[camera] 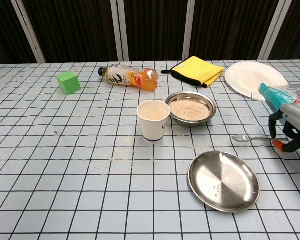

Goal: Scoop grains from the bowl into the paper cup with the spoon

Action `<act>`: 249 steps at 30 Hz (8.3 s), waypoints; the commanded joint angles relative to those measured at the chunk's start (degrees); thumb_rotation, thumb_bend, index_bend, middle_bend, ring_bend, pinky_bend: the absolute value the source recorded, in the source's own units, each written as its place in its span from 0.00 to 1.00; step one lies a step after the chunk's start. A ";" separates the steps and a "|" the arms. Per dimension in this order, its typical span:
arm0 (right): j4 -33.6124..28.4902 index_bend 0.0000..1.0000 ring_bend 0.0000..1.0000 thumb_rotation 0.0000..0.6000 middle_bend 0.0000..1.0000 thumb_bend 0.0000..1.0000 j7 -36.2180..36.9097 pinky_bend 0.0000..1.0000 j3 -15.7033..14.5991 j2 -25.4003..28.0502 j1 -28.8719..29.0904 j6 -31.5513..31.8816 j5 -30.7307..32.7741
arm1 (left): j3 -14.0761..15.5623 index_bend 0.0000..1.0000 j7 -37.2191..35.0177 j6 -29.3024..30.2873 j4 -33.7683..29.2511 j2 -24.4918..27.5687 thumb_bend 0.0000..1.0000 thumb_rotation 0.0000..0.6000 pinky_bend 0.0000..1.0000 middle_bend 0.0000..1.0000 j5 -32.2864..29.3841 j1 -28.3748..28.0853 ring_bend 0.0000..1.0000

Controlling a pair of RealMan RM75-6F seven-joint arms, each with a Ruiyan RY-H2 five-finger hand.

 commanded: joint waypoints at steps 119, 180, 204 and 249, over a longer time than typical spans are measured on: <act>28.34 0.65 1.00 1.00 0.95 0.50 -11.60 1.00 11.57 -21.63 13.44 10.30 -7.60 | 0.57 0.00 -5.65 -5.57 -3.52 3.17 0.00 1.00 0.00 0.00 -2.08 -2.32 0.00; 32.99 0.66 1.00 1.00 0.95 0.50 -20.67 1.00 -2.10 -24.22 17.71 18.01 -26.06 | 0.25 0.00 -3.30 -7.86 -5.92 4.68 0.00 1.00 0.00 0.00 -6.30 -3.17 0.00; 41.64 0.66 1.00 1.00 0.95 0.50 -16.10 1.00 -1.98 -28.57 19.34 18.55 -28.32 | 0.22 0.00 -2.08 -8.09 -6.31 4.81 0.00 1.00 0.00 0.00 -7.65 -3.26 0.00; 55.10 0.63 0.99 1.00 0.95 0.50 -2.45 1.00 -4.30 -30.66 20.85 24.69 -31.88 | 0.33 0.00 0.39 -8.78 -7.42 5.10 0.00 1.00 0.00 0.00 -9.71 -3.75 0.00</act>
